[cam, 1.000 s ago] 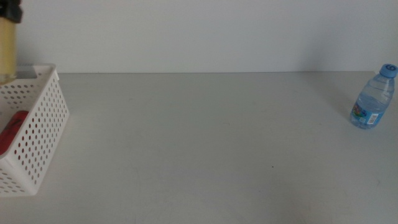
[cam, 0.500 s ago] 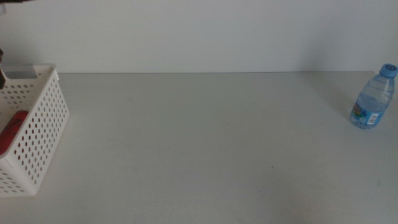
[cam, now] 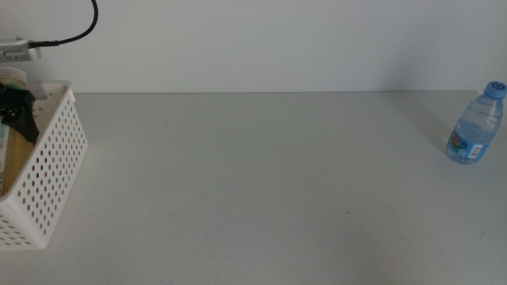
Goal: Use arms to grab the bottles and put them into the dustbin to the left of the table.
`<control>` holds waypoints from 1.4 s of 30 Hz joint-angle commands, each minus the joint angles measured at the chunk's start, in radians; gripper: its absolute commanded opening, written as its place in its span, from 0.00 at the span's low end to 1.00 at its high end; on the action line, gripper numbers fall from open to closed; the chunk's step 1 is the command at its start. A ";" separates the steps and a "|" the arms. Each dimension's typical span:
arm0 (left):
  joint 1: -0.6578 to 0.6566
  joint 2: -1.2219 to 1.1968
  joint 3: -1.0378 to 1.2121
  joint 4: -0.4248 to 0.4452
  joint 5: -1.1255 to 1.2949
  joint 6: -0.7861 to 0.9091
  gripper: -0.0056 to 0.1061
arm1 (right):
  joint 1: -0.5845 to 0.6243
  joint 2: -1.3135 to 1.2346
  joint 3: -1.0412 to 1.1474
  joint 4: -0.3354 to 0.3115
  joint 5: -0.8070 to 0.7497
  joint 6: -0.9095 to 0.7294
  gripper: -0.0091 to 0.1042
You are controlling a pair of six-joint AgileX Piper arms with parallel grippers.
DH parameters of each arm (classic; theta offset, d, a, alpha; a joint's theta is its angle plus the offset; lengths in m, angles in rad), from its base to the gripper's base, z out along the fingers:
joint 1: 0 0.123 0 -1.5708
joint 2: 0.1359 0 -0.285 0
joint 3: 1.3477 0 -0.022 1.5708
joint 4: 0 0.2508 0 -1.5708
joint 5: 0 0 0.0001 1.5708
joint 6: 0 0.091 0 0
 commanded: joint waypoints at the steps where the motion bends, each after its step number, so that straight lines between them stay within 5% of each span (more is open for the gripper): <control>1: 0.000 -0.074 -0.036 -0.024 0.031 0.002 0.84 | -0.006 -0.021 -0.009 -0.005 -0.080 -0.005 0.77; 7: 0.000 -0.119 -0.036 -0.058 0.043 -0.057 0.89 | -0.006 -0.021 -0.009 -0.005 -0.080 -0.005 0.77; 16: -0.018 -0.299 -0.036 -0.219 0.077 0.006 0.89 | -0.006 -0.021 -0.009 -0.005 -0.080 -0.005 0.77; 25: -0.204 -0.593 0.091 -0.232 0.017 0.080 0.89 | -0.006 -0.021 -0.009 -0.005 -0.080 -0.005 0.77; 32: -0.481 -0.968 0.522 -0.168 -0.383 0.049 0.89 | -0.006 -0.021 -0.009 -0.005 -0.080 -0.005 0.77; 42: -0.835 -1.243 0.881 0.131 -0.616 -0.329 0.89 | -0.006 -0.021 -0.009 -0.005 -0.080 -0.005 0.77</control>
